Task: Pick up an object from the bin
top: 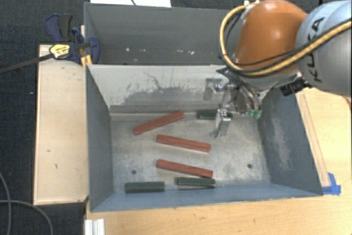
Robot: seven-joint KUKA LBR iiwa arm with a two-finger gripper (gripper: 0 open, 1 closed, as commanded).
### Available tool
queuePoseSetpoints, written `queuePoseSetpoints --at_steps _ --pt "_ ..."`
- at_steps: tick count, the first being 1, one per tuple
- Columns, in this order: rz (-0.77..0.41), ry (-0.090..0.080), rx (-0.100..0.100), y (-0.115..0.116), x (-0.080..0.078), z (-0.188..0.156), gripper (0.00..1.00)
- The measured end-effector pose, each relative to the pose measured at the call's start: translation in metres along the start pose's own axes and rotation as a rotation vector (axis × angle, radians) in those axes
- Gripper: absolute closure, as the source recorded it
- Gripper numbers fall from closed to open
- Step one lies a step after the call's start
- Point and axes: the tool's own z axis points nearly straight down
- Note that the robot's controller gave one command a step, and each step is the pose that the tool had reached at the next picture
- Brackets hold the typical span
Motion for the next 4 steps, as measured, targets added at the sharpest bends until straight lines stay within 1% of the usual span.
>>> queuePoseSetpoints --at_steps 1,2,3,4 --pt "0.000 0.000 0.000 0.000 0.000 0.000 0.00" --pt "-0.181 -0.006 0.001 0.000 0.004 0.024 0.00" --pt "-0.345 -0.004 0.001 0.006 0.008 0.099 0.00" --pt "-0.374 0.002 0.000 0.025 0.003 0.129 0.00"
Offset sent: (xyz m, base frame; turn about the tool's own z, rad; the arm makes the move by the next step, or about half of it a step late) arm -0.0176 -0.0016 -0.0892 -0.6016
